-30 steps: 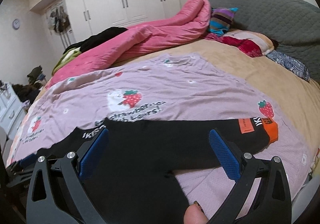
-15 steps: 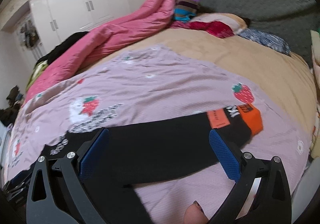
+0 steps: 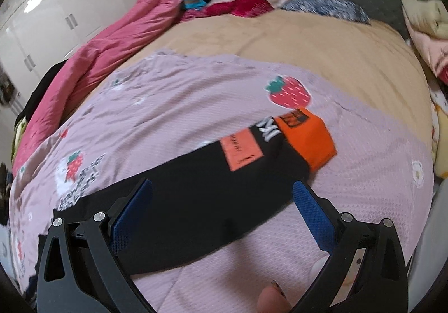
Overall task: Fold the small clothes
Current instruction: 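Move the right gripper to the orange sleeve cuff and close on it, then lift the cuff with the right gripper and carry it across the shirt body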
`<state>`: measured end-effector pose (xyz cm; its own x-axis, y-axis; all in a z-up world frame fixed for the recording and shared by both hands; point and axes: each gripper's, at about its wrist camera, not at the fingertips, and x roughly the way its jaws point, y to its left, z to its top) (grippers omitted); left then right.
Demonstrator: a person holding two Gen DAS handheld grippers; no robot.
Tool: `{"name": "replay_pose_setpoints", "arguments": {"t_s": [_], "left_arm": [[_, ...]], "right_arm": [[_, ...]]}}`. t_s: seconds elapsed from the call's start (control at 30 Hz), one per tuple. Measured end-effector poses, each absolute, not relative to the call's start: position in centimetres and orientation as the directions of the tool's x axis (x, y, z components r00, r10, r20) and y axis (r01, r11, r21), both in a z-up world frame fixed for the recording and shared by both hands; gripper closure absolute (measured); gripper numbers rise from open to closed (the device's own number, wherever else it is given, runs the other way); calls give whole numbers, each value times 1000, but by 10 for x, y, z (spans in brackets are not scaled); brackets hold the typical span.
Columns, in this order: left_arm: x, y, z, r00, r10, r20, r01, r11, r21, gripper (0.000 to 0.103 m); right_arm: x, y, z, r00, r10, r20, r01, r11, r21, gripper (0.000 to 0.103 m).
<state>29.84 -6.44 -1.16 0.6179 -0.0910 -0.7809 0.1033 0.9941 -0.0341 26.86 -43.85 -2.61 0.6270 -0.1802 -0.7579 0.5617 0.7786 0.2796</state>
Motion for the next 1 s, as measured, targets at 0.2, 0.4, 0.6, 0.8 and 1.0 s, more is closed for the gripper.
{"name": "replay_pose_setpoints", "arguments": {"t_s": [0.2,0.4,0.6,0.8,1.0], "left_arm": [[304,-66,-26,603,-80,-793,103,994,-21,9],[311,-63,-38,588,-59,-807,90,996,-7,9],[319,-53,-47,573,-36,-819,54,999,-6,9],[322,-44,-45,569,-35,-822,34,999,-18,9],[321,-38,-35,579,-42,-815,24,999,-34,9]], "right_arm": [[269,-461,-42,604,-168,-779,610,726,317,4],[273,-479,-53,590,-163,-790,640,691,335,5],[287,-490,-69,559,-149,-816,654,683,324,10],[296,-499,-82,550,-161,-819,667,675,315,26],[288,-500,-69,642,-151,-752,622,675,396,90]]}}
